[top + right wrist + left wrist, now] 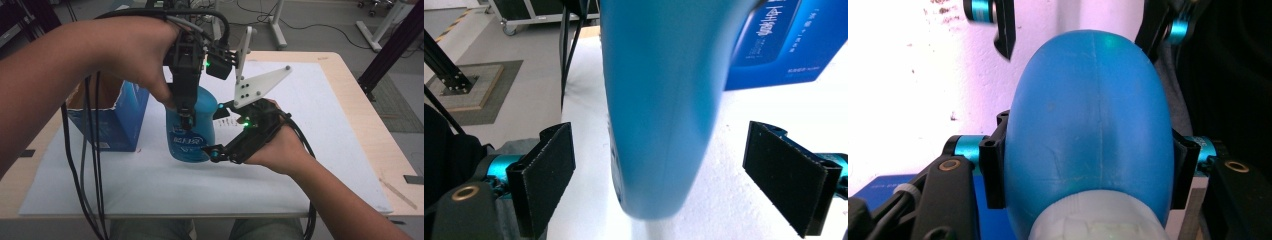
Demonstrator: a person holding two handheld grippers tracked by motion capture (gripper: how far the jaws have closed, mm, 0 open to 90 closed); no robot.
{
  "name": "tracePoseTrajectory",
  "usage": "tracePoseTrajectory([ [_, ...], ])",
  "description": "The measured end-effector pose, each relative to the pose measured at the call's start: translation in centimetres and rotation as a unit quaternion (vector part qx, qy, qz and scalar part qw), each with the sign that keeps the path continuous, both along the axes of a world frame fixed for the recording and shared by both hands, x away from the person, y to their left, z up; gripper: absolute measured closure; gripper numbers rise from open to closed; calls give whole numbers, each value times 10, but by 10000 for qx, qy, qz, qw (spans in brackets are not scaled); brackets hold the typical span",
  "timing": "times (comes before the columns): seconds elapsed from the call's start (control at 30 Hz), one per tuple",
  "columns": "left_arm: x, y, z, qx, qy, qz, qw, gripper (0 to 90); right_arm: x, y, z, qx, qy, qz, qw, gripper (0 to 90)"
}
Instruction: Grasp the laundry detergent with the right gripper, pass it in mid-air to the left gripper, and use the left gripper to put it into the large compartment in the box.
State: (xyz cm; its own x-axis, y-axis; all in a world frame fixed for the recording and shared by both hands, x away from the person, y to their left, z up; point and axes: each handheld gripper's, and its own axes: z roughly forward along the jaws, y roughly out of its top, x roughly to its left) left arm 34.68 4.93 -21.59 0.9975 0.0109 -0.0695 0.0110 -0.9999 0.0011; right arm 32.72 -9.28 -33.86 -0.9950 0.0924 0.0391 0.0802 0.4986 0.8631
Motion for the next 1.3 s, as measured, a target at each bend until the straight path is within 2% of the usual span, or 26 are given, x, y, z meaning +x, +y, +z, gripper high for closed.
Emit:
tracePoseTrajectory([
  [0.1, 1, 4, 7, -64, -29, 90, 9999, 381, 2, -5, 1, -195, -24, -96, 9998, 27],
  [0.23, 3, 12, 20, -137, -64, 288, 9995, 381, 4, -14, 6, -511, -40, -102, 9986, 20],
  [0.33, 5, 19, 30, -168, -69, 510, 9985, 381, 8, -21, 12, -800, -145, -97, 9966, 7],
  [0.37, 6, 23, 35, -198, -60, 684, 9974, 380, 9, -23, 14, -898, -160, -89, 9958, 5],
  [0.43, 9, 29, 44, -215, -27, 940, 9953, 380, 14, -28, 20, -1290, -176, -66, 9915, 5],
  [0.57, 14, 41, 60, -217, -33, 1481, 9887, 380, 22, -36, 31, -1829, -335, -95, 9825, 5],
  [0.7, 18, 52, 73, -253, -54, 1983, 9798, 380, 29, -44, 41, -2129, -429, -123, 9761, 6],
  [0.73, 20, 56, 77, -244, -43, 2172, 9758, 380, 29, -46, 42, -2184, -441, -149, 9747, 6],
  [0.8, 23, 62, 84, -244, -43, 2438, 9695, 380, 32, -49, 46, -2320, -495, -148, 9713, 6],
  [0.83, 24, 64, 87, -264, -46, 2529, 9671, 380, 33, -49, 47, -2369, -515, -137, 9701, 6],
  [0.9, 27, 71, 94, -276, -55, 2774, 9603, 380, 35, -50, 47, -2449, -508, -97, 9682, 6],
  [1.03, 32, 88, 105, -391, -100, 3289, 9435, 380, 37, -50, 47, -2598, -437, -14, 9647, 6],
  [1.1, 34, 99, 109, -433, -101, 3542, 9341, 380, 38, -51, 46, -2651, -400, 18, 9634, 6],
  [1.17, 36, 110, 115, -487, -130, 3843, 9218, 380, 39, -51, 45, -2676, -427, 33, 9626, 6],
  [1.23, 37, 123, 120, -499, -169, 4090, 9110, 380, 39, -51, 44, -2678, -429, 58, 9625, 6],
  [1.27, 38, 129, 122, -500, -179, 4225, 9048, 380, 39, -52, 44, -2710, -404, 31, 9617, 6],
  [1.3, 40, 136, 124, -481, -189, 4314, 9007, 380, 39, -52, 44, -2707, -396, 37, 9618, 6],
])
